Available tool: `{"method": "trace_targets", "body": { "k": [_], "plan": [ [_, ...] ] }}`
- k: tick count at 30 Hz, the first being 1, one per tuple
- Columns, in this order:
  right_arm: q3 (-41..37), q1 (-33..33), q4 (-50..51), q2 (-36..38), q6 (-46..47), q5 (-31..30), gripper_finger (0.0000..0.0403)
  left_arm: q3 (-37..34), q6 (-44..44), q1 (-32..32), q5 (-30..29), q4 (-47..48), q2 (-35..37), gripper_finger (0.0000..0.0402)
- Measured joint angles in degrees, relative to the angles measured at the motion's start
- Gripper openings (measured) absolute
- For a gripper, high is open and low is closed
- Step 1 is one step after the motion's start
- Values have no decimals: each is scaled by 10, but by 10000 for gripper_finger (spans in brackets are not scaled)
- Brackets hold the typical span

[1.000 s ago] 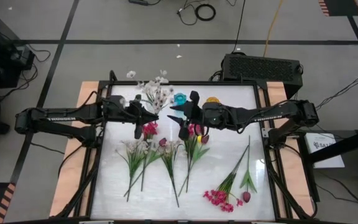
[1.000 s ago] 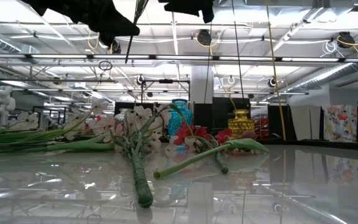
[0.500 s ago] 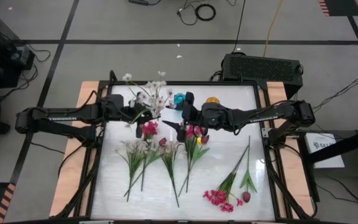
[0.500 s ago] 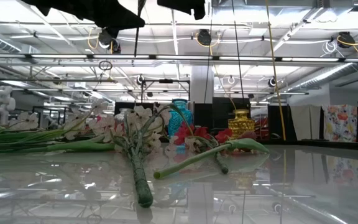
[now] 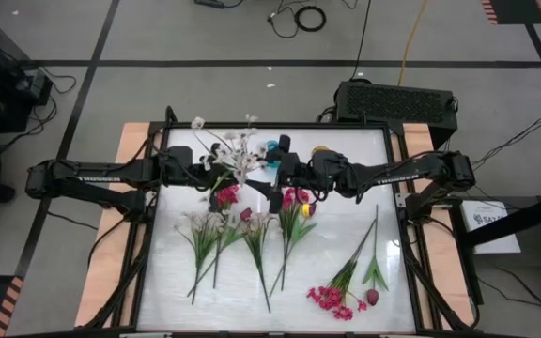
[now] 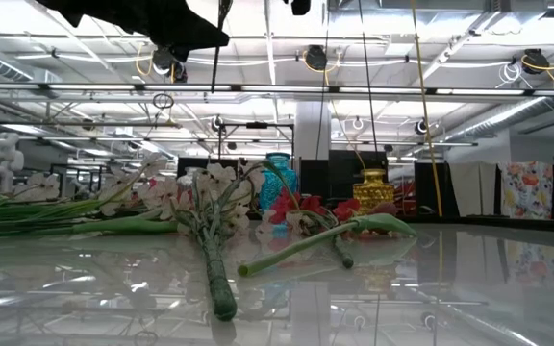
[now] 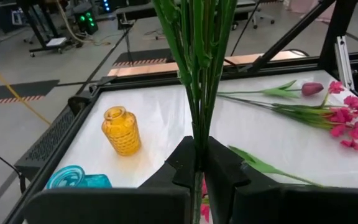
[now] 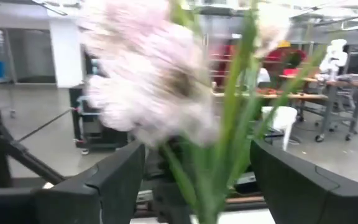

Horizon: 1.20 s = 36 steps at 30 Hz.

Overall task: Sort flowers into vase by color
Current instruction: Put the right white flowers into the transparent vase

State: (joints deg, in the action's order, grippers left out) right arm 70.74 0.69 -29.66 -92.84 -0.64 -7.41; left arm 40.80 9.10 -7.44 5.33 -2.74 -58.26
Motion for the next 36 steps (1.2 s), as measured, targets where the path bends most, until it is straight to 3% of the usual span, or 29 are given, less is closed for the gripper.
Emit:
{"method": "trace_targets", "body": {
  "k": [7, 13, 17, 23, 25, 29, 36],
  "plan": [
    [0, -11, 5, -2, 2, 1, 272, 0, -11, 0, -1, -17, 0, 22],
    [0, -25, -19, -24, 14, 3, 231, 0, -11, 0, -2, -34, 0, 22],
    [0, -34, -28, -29, 16, 3, 173, 0, -12, 0, -5, -31, 0, 22],
    [0, -38, -33, -27, 19, 4, 34, 0, -24, 0, -41, -32, -1, 37],
    [0, -39, -35, -27, 19, 3, 11, 0, -44, 0, -66, -37, -1, 50],
    [0, -43, -33, -27, 19, 2, 14, 0, -92, 0, -73, -39, 0, 94],
    [12, -81, -7, -6, 66, 18, 5, -1, -118, 0, -74, -22, 51, 221]
  ]
}}
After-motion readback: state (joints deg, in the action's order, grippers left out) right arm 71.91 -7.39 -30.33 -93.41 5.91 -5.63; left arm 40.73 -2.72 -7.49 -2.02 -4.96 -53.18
